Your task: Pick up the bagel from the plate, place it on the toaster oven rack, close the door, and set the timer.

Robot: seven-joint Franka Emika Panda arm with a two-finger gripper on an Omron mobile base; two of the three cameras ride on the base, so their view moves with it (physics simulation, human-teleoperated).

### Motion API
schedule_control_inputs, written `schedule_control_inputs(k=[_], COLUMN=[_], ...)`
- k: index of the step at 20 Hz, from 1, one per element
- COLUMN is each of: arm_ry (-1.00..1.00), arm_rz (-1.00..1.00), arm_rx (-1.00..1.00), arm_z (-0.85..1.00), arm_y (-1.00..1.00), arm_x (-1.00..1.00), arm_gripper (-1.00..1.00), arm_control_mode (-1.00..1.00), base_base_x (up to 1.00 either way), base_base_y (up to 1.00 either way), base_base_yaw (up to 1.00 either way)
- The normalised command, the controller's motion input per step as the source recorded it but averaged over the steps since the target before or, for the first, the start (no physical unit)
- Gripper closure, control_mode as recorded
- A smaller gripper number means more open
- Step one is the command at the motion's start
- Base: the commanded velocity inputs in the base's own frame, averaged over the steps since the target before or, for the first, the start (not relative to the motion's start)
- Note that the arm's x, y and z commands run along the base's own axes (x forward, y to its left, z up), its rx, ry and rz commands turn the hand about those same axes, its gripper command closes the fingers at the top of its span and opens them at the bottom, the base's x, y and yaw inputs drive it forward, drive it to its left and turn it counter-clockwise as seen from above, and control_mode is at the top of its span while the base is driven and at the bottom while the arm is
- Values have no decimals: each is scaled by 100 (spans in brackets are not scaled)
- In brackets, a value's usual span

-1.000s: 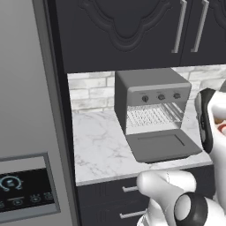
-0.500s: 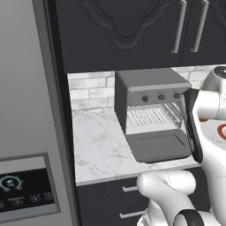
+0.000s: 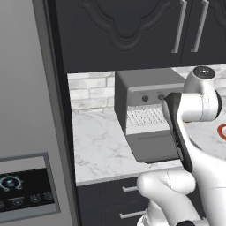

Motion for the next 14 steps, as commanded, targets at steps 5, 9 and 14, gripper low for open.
schedule_control_inputs(k=[5,9,14], arm_ry=[0,0,0], arm_rz=[0,1,2], arm_rx=[0,0,0], arm_z=[0,0,0], arm_y=[44,4,0], arm_x=[4,9,25], arm_gripper=[100,100,100], arm_control_mode=[-100,-100,-100], base_base_x=[0,0,0], base_base_y=[0,0,0], base_base_yaw=[0,0,0])
